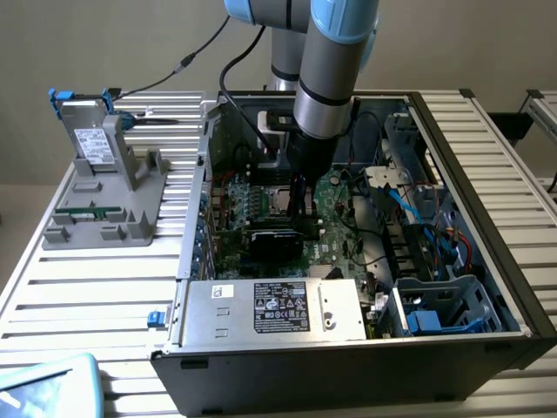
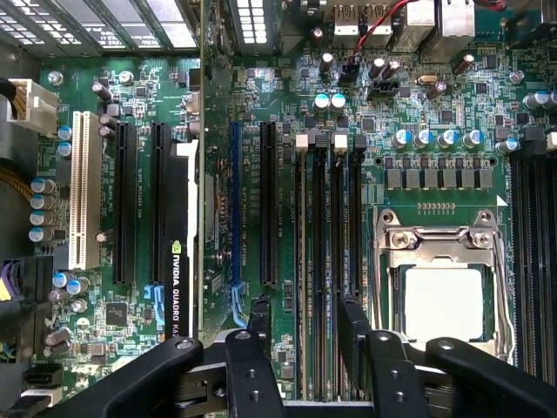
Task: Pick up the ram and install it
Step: 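Insert the ram into the slot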
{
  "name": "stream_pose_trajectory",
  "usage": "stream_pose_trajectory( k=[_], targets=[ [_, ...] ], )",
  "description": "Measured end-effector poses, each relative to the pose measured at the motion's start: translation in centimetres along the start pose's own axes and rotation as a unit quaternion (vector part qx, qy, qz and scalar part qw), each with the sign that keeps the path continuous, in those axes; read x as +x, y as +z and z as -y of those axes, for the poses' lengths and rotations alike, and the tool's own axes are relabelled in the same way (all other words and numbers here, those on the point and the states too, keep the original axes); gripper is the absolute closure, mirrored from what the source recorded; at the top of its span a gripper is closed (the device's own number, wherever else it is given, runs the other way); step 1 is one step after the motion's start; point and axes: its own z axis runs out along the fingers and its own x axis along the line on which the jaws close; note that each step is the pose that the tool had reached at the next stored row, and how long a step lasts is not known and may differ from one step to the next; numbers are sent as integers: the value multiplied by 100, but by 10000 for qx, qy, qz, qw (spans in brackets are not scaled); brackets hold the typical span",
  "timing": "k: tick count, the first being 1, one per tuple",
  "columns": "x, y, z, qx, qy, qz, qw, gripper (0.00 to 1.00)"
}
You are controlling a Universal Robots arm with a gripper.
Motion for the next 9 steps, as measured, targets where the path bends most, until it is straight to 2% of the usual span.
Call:
stream_pose_trajectory(
  k=[9],
  targets=[
    [-12, -11, -1, 2, 4, 0, 10000, 55]
  ],
)
